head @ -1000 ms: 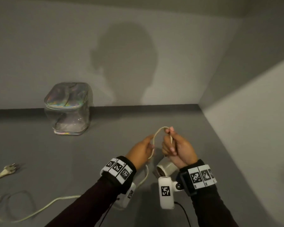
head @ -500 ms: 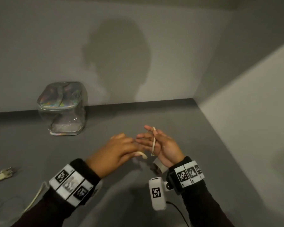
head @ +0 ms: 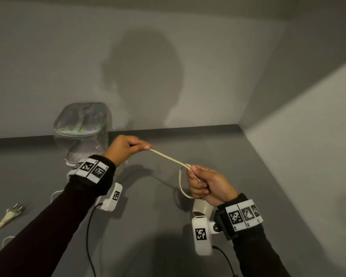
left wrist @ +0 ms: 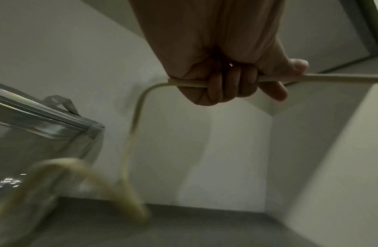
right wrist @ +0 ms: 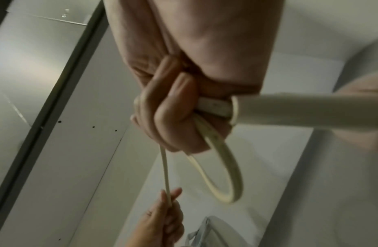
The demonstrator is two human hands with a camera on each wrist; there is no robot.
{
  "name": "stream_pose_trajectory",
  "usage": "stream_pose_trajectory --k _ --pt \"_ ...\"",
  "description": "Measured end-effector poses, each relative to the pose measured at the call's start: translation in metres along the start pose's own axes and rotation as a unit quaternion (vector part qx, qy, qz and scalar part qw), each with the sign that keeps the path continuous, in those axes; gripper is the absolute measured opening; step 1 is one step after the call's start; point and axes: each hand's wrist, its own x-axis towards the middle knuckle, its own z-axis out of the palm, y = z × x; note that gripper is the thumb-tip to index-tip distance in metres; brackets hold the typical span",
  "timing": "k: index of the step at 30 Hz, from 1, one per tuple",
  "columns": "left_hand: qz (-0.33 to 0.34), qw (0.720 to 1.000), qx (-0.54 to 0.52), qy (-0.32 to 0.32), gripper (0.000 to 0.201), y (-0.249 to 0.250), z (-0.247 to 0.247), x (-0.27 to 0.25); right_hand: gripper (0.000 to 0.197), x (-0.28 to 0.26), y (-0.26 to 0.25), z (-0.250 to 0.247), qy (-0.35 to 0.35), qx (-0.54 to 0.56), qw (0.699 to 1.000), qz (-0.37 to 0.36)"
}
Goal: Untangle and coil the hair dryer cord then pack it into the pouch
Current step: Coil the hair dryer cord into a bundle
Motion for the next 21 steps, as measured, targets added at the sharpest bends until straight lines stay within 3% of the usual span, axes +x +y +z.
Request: stream_pose_trajectory --k 2,5,6,7,9,10,12,16,18,21 --pt "-0.012 1.000 0.014 0.013 0.027 -0.014 0.001 -0.002 0.025 0.004 0.006 0.000 -0.031 0.022 0.999 -0.010" --pt "-0.094 0.994 0.033 0.045 0.015 -0.038 0.037 -0.017 0.024 0.010 0.011 0.001 -0.043 0.066 0.997 -0.027" --pt "-0.115 0.991 0.071 0.010 0.020 -0.041 0.055 -0.026 0.027 0.011 0.011 0.001 -0.035 0.087 0.995 -0.035" --pt "-0.115 0.982 0.137 -0.066 0.031 -0.040 0.074 -0.038 0.031 0.012 0.011 0.001 -0.020 0.105 0.993 -0.043" --pt "-0.076 0.934 0.256 -0.235 0.046 -0.025 0.108 -0.060 0.034 0.014 0.007 0.002 0.025 0.113 0.991 -0.064" --pt "-0.046 0.911 0.293 -0.288 0.046 -0.013 0.118 -0.069 0.032 0.015 0.006 0.003 0.052 0.103 0.991 -0.074" --pt "0.022 0.895 0.311 -0.320 0.039 0.013 0.122 -0.080 0.025 0.018 0.004 0.005 0.103 0.075 0.988 -0.092" --pt "0.161 0.910 0.299 -0.238 0.039 0.048 0.080 -0.066 0.026 0.021 0.005 0.008 0.156 0.005 0.981 -0.114" --pt "0.231 0.899 0.333 -0.167 0.041 0.057 0.058 -0.053 0.026 0.023 0.006 0.011 0.157 -0.010 0.980 -0.118" --pt "0.207 0.901 0.375 -0.072 0.044 0.071 0.046 -0.037 0.027 0.029 0.009 0.021 0.144 -0.058 0.983 -0.099"
